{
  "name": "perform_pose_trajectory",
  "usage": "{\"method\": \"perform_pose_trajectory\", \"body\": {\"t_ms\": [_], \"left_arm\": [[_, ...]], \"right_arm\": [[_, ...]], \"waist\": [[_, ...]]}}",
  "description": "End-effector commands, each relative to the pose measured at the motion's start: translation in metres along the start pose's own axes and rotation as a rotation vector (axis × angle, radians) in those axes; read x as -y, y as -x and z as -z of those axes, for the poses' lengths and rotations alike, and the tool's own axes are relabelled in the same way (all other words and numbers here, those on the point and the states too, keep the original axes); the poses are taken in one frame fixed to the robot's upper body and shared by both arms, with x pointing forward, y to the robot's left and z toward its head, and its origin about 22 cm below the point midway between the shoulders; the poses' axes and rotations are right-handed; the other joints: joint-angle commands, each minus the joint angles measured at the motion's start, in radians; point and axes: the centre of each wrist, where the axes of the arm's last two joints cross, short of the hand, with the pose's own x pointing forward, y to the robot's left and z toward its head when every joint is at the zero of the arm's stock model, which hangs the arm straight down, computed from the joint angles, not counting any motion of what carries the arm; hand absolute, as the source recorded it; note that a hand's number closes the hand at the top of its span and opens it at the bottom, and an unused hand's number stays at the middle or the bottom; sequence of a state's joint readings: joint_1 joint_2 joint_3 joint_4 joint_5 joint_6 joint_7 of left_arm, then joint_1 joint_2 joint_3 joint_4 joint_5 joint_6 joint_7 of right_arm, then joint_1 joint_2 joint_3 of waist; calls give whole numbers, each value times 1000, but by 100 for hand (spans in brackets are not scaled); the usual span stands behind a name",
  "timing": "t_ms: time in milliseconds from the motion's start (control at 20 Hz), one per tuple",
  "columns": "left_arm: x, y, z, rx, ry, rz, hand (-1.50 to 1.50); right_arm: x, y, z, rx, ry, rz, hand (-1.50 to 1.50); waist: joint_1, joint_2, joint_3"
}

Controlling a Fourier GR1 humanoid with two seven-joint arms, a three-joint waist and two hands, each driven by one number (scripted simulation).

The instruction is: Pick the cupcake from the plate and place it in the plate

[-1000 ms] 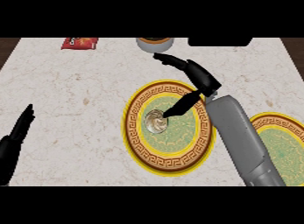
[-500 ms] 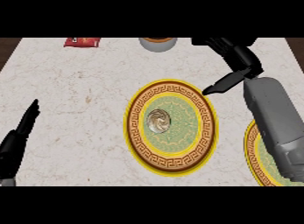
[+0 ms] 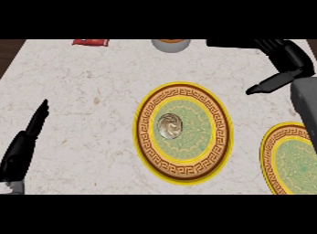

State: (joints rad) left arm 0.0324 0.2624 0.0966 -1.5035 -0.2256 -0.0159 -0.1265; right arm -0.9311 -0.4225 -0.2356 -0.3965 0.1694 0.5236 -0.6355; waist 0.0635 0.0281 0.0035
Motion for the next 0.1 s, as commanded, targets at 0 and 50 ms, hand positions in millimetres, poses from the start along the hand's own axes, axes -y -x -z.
{"method": "perform_pose_trajectory", "body": {"t_ms": [0, 50], "left_arm": [[9, -5, 2, 9, 6, -19, 0], [-2, 0, 4, 10, 3, 5, 0]], "right_arm": [[24, -3, -15, 43, -42, 31, -150], [25, -8, -10, 55, -38, 30, -150]], "waist": [[13, 5, 1], [9, 3, 0]]}}
